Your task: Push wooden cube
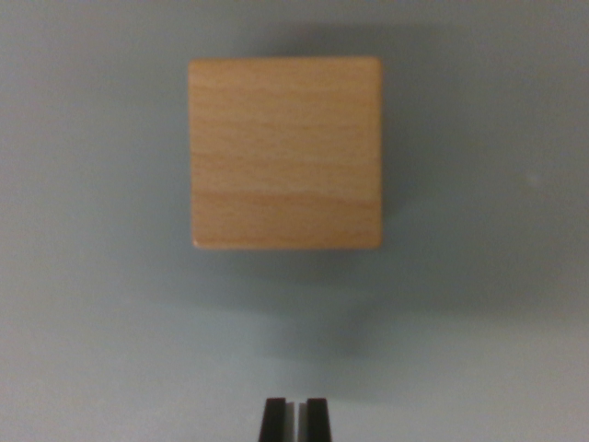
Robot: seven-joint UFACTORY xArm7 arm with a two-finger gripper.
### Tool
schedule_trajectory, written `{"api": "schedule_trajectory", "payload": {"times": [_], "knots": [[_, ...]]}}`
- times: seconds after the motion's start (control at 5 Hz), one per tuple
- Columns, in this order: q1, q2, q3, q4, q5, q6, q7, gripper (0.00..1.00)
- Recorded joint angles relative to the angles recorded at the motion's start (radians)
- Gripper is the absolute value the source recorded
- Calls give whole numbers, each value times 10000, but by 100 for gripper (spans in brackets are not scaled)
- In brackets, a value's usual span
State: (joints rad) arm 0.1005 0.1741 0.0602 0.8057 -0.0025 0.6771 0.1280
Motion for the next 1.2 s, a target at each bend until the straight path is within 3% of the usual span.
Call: {"api": "schedule_trajectory", "payload": {"times": [0.6,1.2], "knots": [[34,69,35,-280,18,-342,45,0],[44,89,45,-360,23,-441,58,0]]}}
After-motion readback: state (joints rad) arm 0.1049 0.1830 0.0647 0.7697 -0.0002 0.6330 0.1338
